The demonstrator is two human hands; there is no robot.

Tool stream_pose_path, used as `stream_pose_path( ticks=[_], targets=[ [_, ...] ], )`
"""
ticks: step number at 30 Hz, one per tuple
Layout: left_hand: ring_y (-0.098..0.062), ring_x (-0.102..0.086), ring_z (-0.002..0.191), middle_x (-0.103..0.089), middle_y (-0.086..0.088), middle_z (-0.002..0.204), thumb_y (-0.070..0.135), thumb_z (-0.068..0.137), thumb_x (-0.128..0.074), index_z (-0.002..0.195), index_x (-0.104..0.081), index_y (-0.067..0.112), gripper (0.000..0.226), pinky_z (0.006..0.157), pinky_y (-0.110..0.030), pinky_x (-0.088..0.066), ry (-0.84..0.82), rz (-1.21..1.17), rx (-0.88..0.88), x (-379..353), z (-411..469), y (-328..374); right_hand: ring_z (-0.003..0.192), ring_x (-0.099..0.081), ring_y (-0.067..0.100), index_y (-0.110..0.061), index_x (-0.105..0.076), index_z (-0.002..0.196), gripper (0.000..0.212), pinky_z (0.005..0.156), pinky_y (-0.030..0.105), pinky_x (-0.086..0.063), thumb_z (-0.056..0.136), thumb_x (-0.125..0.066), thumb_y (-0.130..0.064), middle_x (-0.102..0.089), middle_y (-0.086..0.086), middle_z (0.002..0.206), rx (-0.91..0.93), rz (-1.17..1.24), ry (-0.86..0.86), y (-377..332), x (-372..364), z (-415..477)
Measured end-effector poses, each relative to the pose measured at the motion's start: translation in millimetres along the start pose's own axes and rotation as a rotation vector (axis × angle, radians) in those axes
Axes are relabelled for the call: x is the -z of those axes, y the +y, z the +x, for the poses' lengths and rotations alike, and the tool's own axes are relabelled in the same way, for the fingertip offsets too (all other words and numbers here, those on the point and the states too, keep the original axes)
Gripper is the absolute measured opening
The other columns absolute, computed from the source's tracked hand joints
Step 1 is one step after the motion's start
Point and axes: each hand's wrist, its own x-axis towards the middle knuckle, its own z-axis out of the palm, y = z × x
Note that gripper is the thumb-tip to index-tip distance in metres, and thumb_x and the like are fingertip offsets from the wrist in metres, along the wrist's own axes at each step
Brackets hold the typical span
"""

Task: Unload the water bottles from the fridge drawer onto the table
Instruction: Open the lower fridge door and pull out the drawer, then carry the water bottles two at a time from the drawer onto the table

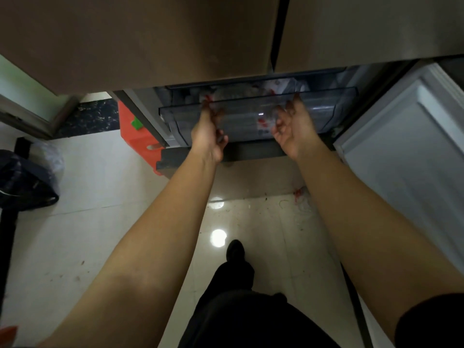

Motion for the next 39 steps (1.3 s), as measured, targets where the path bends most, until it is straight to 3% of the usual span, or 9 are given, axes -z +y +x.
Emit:
stream_pose_path(
  ticks=[3,8,13,19,26,30,33,35,39],
  targets=[
    [-0.007,-0.031,0.049,-0.072,0.012,0.098,0.065,0.09,-0.054,0.103,-0.068,0.025,0.044,0.048,-0.023,-0.034,0.074,0.007,-0.004,3.4,-15.0,-9.4,0.064,-0.051,0.007,-0.013,-0.06,0.129,0.048,0.057,0.02,-0.049,0.097,-0.056,-0.048,-0.069,0.001,0.108,-0.021,-0.038,0.056,6.4,10.5,-12.1],
    [-0.004,-0.034,0.042,-0.074,0.01,0.083,0.053,0.093,-0.06,0.095,-0.069,0.019,0.035,0.045,-0.022,-0.031,0.165,0.002,-0.028,12.2,-47.3,-26.0,0.056,-0.046,0.003,-0.018,-0.066,0.101,0.031,0.059,0.02,-0.043,0.096,-0.058,-0.047,-0.061,-0.006,0.08,-0.021,-0.134,0.084,19.7,28.2,-40.1],
    [-0.005,-0.03,0.042,-0.069,0.013,0.068,0.045,0.095,-0.059,0.1,-0.069,0.02,0.028,0.045,-0.022,-0.026,0.237,-0.01,-0.016,22.3,-76.9,-50.4,0.061,-0.049,0.004,-0.017,-0.066,0.108,0.032,0.062,0.02,-0.043,0.097,-0.057,-0.045,-0.065,-0.005,0.084,-0.006,-0.188,0.118,35.8,47.7,-72.7],
    [-0.007,-0.027,0.045,-0.077,0.002,0.101,0.048,0.095,-0.058,0.108,-0.07,0.02,0.033,0.049,-0.023,-0.027,0.24,0.029,-0.017,46.3,-106.5,-88.3,0.059,-0.045,0.004,-0.021,-0.065,0.098,0.024,0.064,0.024,-0.04,0.098,-0.056,-0.044,-0.062,-0.01,0.075,0.01,-0.244,0.131,55.8,75.3,-110.7],
    [-0.007,-0.031,0.048,-0.075,-0.002,0.101,0.049,0.095,-0.059,0.117,-0.067,0.012,0.043,0.048,-0.023,-0.029,0.264,0.038,-0.051,47.9,-118.5,-92.3,0.065,-0.053,0.005,-0.015,-0.066,0.105,0.033,0.065,0.023,-0.044,0.096,-0.058,-0.045,-0.068,-0.009,0.075,-0.009,-0.341,0.104,55.6,83.3,-126.2],
    [-0.013,-0.043,0.061,-0.064,-0.003,0.089,0.042,0.094,-0.062,0.098,-0.062,0.014,0.028,0.056,-0.028,-0.036,0.321,0.146,0.002,46.5,-134.0,-80.6,0.074,-0.055,0.011,-0.021,-0.065,0.098,0.031,0.069,0.028,-0.046,0.095,-0.056,-0.051,-0.07,-0.002,0.092,-0.021,-0.51,0.113,46.3,85.5,-132.4],
    [-0.023,-0.055,0.076,-0.058,-0.007,0.085,0.029,0.084,-0.064,0.093,-0.054,0.014,0.02,0.07,-0.035,-0.047,0.484,0.198,-0.164,52.9,-139.3,-71.3,0.074,-0.062,0.019,-0.008,-0.068,0.084,0.057,0.077,0.037,-0.05,0.094,-0.051,-0.061,-0.071,0.005,0.085,0.097,-0.865,0.207,37.0,89.2,-133.3],
    [-0.023,-0.056,0.082,-0.058,-0.007,0.088,0.023,0.085,-0.062,0.088,-0.05,0.017,0.013,0.082,-0.041,-0.05,0.457,0.269,-0.317,51.0,-141.3,-58.2,0.07,-0.063,0.024,-0.004,-0.067,0.075,0.07,0.072,0.037,-0.05,0.093,-0.045,-0.067,-0.068,0.006,0.072,0.225,-1.076,0.27,30.3,90.9,-134.7],
    [-0.02,-0.055,0.07,-0.057,-0.006,0.079,0.021,0.088,-0.061,0.093,-0.051,0.012,0.015,0.064,-0.033,-0.052,0.272,0.287,-0.309,33.8,-120.2,-17.2,0.066,-0.057,0.015,-0.021,-0.058,0.071,0.044,0.06,0.029,-0.038,0.094,-0.051,-0.058,-0.059,-0.008,0.065,0.508,-1.278,0.308,4.2,73.4,-131.1]
  ],
)
